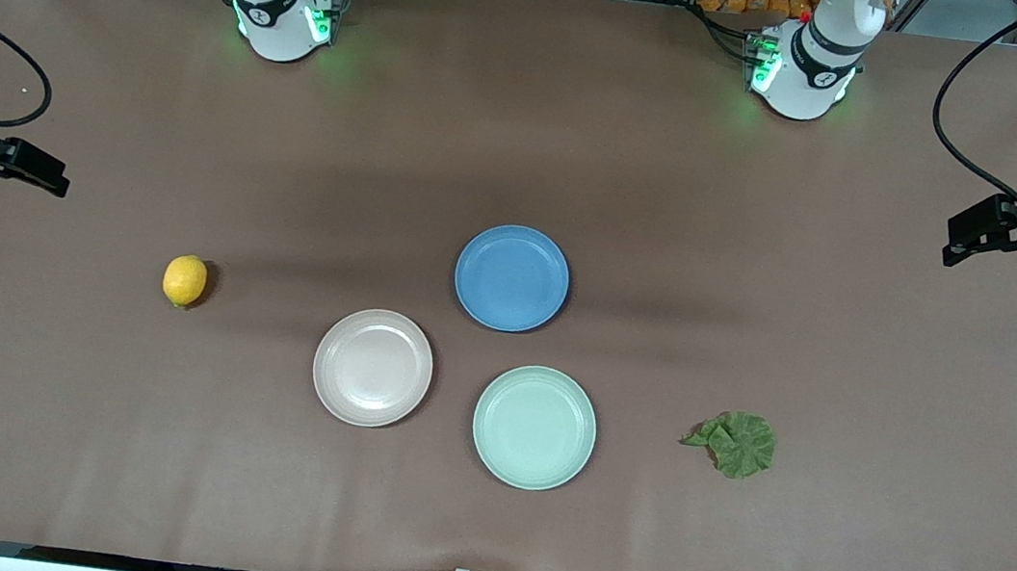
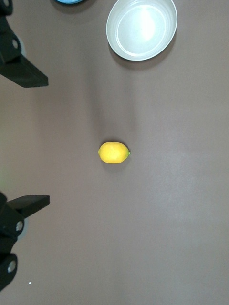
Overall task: Place lemon and lettuce in plates
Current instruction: 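Move the left gripper down toward the green lettuce leaf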
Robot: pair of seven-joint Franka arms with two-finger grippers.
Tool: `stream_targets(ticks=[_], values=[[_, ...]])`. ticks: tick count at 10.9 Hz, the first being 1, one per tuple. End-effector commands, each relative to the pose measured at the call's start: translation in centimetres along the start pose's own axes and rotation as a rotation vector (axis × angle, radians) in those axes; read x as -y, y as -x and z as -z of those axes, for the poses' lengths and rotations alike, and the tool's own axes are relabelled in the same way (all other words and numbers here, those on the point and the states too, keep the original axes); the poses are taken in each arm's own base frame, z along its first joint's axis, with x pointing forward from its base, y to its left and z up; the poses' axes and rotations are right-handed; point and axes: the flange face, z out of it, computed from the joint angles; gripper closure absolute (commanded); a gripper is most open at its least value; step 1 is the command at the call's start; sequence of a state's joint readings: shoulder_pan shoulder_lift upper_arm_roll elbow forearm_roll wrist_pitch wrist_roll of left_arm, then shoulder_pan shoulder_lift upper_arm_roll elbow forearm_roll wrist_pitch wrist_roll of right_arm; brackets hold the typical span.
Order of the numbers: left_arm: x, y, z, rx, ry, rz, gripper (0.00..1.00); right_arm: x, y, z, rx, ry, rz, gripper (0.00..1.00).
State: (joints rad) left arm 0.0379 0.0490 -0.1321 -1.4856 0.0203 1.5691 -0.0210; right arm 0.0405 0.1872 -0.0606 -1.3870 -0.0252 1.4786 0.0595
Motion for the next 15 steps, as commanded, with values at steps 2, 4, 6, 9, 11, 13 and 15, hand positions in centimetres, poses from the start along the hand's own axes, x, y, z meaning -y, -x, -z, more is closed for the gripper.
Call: stream_targets(ticks=[2,4,6,9,11,13,15], values=[[0.1,0.1,0.4,-0.001,-0.018,-0.020,0.00,-0.3,0.6,0.4,0.000,-0.002,-0.006,0.00],[-0.3,-0.2,-0.4,0.012,-0.021,-0.022,0.00,-0.3,0.6,0.4,0.000,-0.002,-0.006,0.00],[-0.8,-2.2,-4.3,0.067,-0.006,-0.038,0.00,-0.5,0.5,0.3,0.000,-0.002,-0.008,0.00],[-2.1,-5.1,-9.0,0.061,0.011,-0.073,0.00,-0.5,0.5,0.3,0.000,-0.004,-0.008,0.00],[-4.2,-6.3,-10.7,0.035,0.008,-0.111,0.00,-1.1,0.4,0.3,0.001,-0.008,-0.018,0.00],[-5.2,-6.9,-12.8,0.048,0.012,-0.126,0.00,-1.6,0.4,0.2,0.001,-0.012,-0.027,0.00],[-5.7,-8.4,-15.7,0.034,0.024,-0.129,0.00,-2.9,0.6,0.4,0.009,-0.085,-0.053,0.00]])
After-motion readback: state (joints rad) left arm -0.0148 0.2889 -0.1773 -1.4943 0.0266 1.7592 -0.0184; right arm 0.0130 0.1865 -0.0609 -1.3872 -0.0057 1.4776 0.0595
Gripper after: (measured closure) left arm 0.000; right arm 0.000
